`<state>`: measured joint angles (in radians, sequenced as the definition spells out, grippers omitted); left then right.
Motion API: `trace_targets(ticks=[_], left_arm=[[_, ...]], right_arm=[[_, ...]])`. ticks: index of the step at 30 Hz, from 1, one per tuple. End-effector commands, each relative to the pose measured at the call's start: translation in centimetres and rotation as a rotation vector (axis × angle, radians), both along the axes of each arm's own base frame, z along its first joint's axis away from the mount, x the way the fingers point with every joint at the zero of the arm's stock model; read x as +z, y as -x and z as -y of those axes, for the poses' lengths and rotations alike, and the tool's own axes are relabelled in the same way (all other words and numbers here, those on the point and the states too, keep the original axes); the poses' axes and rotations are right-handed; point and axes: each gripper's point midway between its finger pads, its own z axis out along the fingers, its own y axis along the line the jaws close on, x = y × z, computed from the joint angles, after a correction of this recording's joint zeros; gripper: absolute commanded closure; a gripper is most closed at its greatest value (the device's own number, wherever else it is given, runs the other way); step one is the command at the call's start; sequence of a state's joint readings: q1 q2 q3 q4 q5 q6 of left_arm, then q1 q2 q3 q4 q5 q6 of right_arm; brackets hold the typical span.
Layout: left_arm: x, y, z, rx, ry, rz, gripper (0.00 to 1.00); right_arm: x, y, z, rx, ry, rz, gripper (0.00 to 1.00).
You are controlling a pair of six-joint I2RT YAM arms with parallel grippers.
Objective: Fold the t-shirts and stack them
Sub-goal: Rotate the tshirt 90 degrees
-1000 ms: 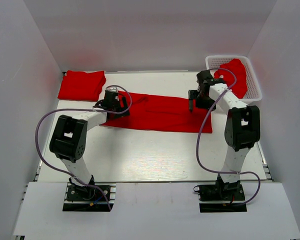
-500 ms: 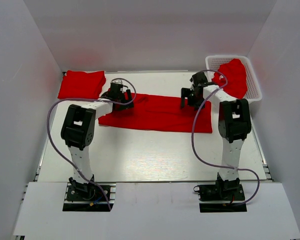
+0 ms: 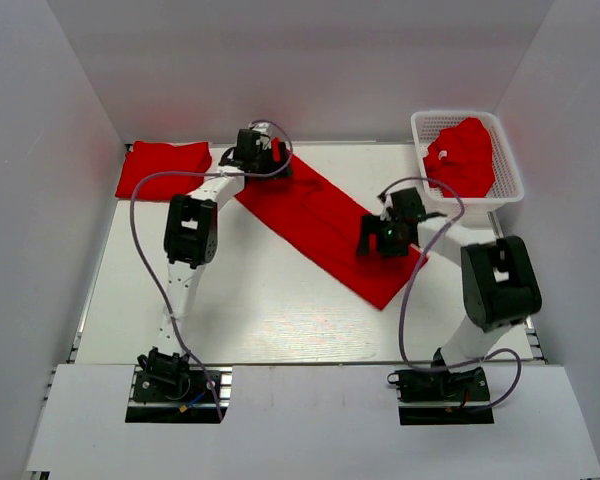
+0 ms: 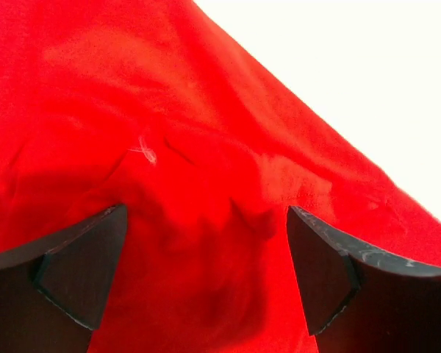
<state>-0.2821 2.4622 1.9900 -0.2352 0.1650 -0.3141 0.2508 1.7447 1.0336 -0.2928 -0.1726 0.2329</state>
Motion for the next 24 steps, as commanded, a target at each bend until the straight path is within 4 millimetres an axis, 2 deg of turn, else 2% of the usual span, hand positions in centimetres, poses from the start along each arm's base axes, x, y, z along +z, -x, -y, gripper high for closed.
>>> trace_targets(ticks=[1,2,3,4,5,6,7,8,9,11,12,14,18,19,21,22,24], left_arm=[[-2.0,0.2,5.9,-0.224,0.135,-0.047,0.0],[-1.9,-0.5,6.6,-0.248,0.157,-0.023,0.0],[-3.7,-0.4,8.9,-0.28,0.194,-0.025,0.0],[-2.0,-1.0,10.0,-0.297,0.266,0.002,0.0],[-2.4,-1.0,11.0,-0.295,0.291,0.004,0.0],[-2.0,-1.4,11.8,-0.288,0.314,0.036,0.0],[-2.4,-1.7,11.8,-0.272,0.325,0.038,0.0],[-2.2,-1.9,11.9,-0.251,0.343,0.036,0.0],[-2.8,-1.5,12.6,-0.257,0.35,0.032,0.0],[-3.2,-1.6,12.4,-0.235,0.346,0.023,0.0],[-3.8,-1.4,12.6,-0.223,0.333,0.017,0.0],[-4.4,-1.3,12.4,-0.214,0.326,0.012,0.0],[-3.3,-2.2,11.9,-0.172,0.308,0.045,0.0],[-1.3,-2.6,11.9,-0.166,0.311,0.076,0.0],[0.5,-3.2,11.6,-0.145,0.307,0.109,0.0],[3.1,-3.6,11.6,-0.147,0.31,0.159,0.0],[5.8,-4.0,11.4,-0.132,0.313,0.203,0.0]], right_arm=[[-1.4,10.6,-6.8,0.269,-0.205,-0.189,0.1],[-1.2,13.1,-8.8,0.359,-0.23,-0.211,0.1],[-0.8,13.8,-10.0,0.41,-0.246,-0.205,0.1],[-0.5,14.6,-10.9,0.462,-0.248,-0.206,0.1],[0.2,15.8,-13.4,0.59,-0.232,-0.184,0.1],[-0.2,16.5,-14.0,0.632,-0.228,-0.197,0.1],[-0.3,17.0,-14.4,0.68,-0.229,-0.202,0.1],[0.8,18.3,-16.3,0.771,-0.282,-0.203,0.1],[0.8,18.9,-16.6,0.816,-0.287,-0.208,0.1],[1.7,19.7,-18.1,0.887,-0.289,-0.179,0.1],[2.8,19.3,-18.9,0.919,-0.295,-0.139,0.1],[3.4,19.4,-19.6,0.934,-0.292,-0.114,0.1],[5.0,17.4,-20.2,0.89,-0.238,-0.015,0.1],[5.5,17.0,-20.4,0.875,-0.236,0.0,0.1],[7.3,15.7,-20.5,0.841,-0.213,0.069,0.1],[8.5,15.2,-20.4,0.829,-0.21,0.107,0.1],[9.4,12.7,-19.7,0.729,-0.127,0.176,0.1]])
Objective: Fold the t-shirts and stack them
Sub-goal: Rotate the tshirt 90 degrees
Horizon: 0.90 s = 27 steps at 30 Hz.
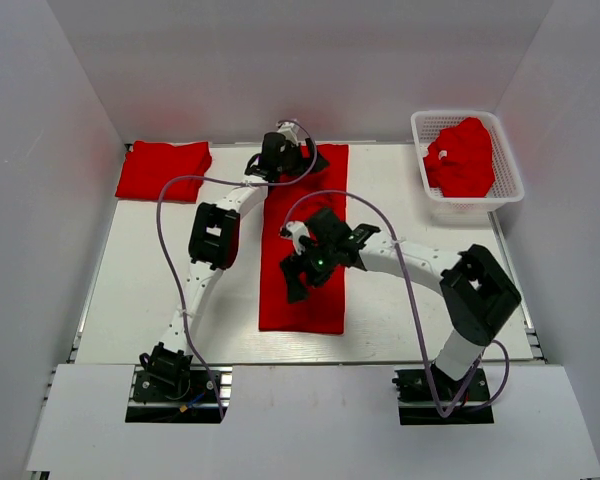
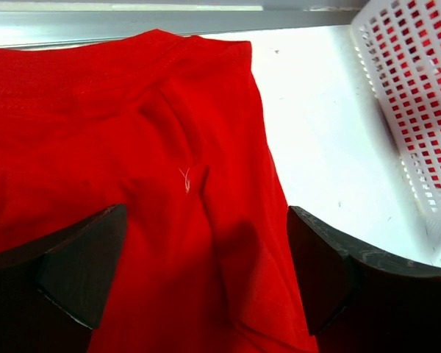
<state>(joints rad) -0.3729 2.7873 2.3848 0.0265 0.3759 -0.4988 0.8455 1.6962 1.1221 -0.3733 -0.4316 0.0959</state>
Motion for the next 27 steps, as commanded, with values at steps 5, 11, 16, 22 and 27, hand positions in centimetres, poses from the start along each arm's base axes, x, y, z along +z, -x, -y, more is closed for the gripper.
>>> trace_targets(ticks=[5,11,16,22,27], left_arm=[[12.7,-0.6,-4.8,0.158,-0.039,0.109,0.0],[20.0,2.1,-11.7,0.343,-0.232,0.199,0.0],[16.3,7.6,-17.1,0.456,-0.407,0.031,0.0],[11.2,17.9,-20.2,0.492,-0.402,-0.141,0.0],[8.0,24.0,-19.4,0.402,-0.36,-0.227,0.0]], right_arm=[[7.1,-11.1,4.5,-0.49,0.154,0.39,0.1],[10.6,-18.4,8.0,-0.715,0.199,0.479,0.1],[10.1,-25.5,9.6,-0.801,0.259,0.489,0.1],[8.5,-33.6,7.4,-0.721,0.31,0.607,0.1],[6.5,-37.4,6.1,-0.694,0.259,0.728,0.1]])
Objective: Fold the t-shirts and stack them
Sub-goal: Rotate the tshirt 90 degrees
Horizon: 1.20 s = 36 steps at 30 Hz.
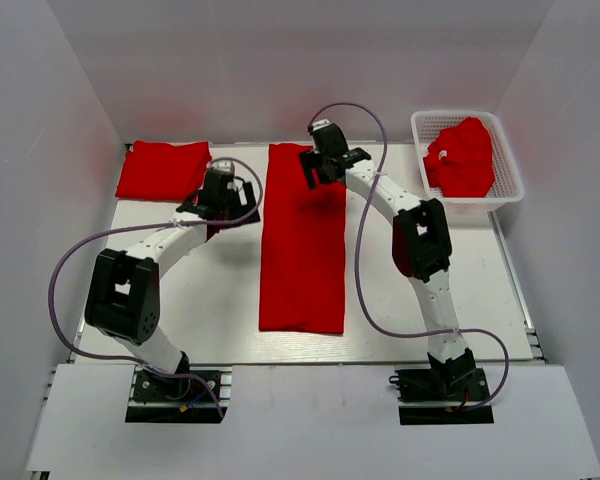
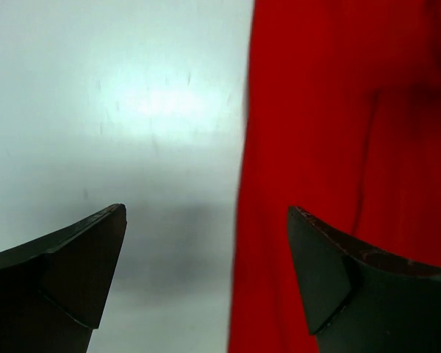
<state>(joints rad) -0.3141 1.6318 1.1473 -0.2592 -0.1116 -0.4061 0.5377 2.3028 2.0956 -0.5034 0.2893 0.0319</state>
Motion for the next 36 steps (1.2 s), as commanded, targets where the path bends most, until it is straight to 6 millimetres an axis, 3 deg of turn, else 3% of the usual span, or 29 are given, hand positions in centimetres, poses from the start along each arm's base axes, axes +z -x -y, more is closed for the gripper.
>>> trace_targets(ticks=[1,9,18,28,36], left_arm=[[0.7,3.0,1.4,-0.045,0.078,-0.01,0.0],[-2.8,7.0,1.8,-0.105,0.118,-0.122,0.0],[-3.7,7.6,1.4,-0.102,0.098,-0.145,0.0],[-3.5,7.3,1.0,-0.082,0.08,-0.138,0.0],[-3.3,7.0,0.5,-0.066,0.074,-0.137,0.0]], right_arm=[[1.5,-3.2,-0.6,0.036,0.015,0.153,0.1],[-2.0,-6.0,0.0,-0.047,0.043,0.209,0.1],[-4.8,-6.5,0.3,-0.023,0.066,0.179,0.1],[-4.7,-7.3,3.9,-0.126,0.129,0.188,0.1],[-3.9,-8.3,7.9,-0.215,0.147,0.186,0.1]])
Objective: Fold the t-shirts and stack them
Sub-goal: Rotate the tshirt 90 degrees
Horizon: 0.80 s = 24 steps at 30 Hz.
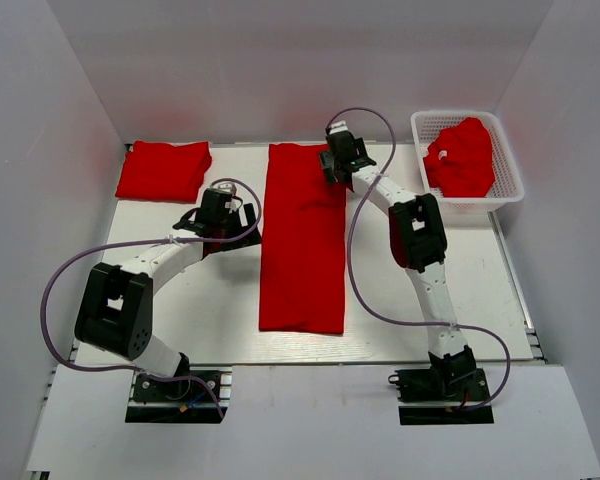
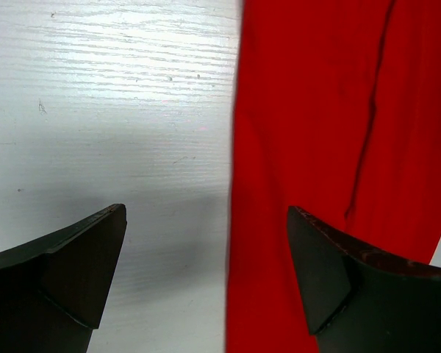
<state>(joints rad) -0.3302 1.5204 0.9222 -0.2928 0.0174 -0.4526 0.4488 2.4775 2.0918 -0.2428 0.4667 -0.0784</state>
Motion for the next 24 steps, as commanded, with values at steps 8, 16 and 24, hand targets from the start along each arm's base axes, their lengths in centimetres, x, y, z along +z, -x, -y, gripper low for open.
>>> trace_targets(ticks=[8,16,24], left_arm=[[2.0,-0.5,-0.3,0.005,-0.002,0.041,0.0],[2.6,-0.4,0.2,-0.011,0.007,0.048,0.0],[2.8,0.4,0.3,-0.032,0.012,0.032,0.0]], right_arm=[[5.8,-1.9,3.1,-0.054,-0.029,0.103,0.1],[6.1,2.6,-0.5,0.115,-0.186,-0.03,0.1],[1.0,5.1,-0.2,0.091,-0.196,-0.173,0.1]])
